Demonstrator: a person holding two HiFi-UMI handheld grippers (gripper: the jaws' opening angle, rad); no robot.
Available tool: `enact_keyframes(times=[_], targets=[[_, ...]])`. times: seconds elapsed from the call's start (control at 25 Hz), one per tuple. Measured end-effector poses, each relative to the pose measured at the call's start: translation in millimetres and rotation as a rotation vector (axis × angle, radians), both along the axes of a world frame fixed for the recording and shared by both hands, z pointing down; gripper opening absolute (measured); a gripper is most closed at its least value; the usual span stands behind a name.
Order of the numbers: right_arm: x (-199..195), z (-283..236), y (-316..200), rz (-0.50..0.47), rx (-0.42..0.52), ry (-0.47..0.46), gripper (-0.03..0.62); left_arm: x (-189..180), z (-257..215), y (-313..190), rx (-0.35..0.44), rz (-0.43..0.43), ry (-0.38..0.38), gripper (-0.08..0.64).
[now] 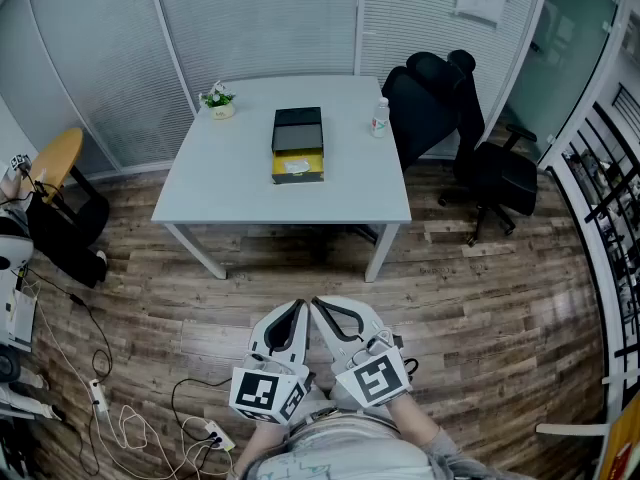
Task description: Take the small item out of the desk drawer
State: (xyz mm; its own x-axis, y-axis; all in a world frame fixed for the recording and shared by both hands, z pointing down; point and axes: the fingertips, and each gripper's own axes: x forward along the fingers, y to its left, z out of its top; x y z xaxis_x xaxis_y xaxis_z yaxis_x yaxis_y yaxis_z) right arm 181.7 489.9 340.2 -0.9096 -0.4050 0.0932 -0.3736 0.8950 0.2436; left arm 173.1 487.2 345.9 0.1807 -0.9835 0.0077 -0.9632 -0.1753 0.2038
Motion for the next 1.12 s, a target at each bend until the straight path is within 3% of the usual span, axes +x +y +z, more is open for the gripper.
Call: enact_keyframes(times=[0.2, 0.64, 1.12], targets=[[16.2, -7.0, -10.4, 0.025, -0.015, -0.082, 0.003, 7.6, -2.0, -5.0, -0.006, -0.019, 0.009, -0.003], [33.5, 11.0, -22.4, -0.067, -0.041, -0.042, 0.003, 30.2, 11.1, -19.1, -0.034, -0.062, 0.020, -0.003], [33.3, 17.1, -61.4, -0.040, -0.060, -0.047, 0.003, 20.6, 17.7, -52.4, -0.019, -0.066, 0.016, -0.003]])
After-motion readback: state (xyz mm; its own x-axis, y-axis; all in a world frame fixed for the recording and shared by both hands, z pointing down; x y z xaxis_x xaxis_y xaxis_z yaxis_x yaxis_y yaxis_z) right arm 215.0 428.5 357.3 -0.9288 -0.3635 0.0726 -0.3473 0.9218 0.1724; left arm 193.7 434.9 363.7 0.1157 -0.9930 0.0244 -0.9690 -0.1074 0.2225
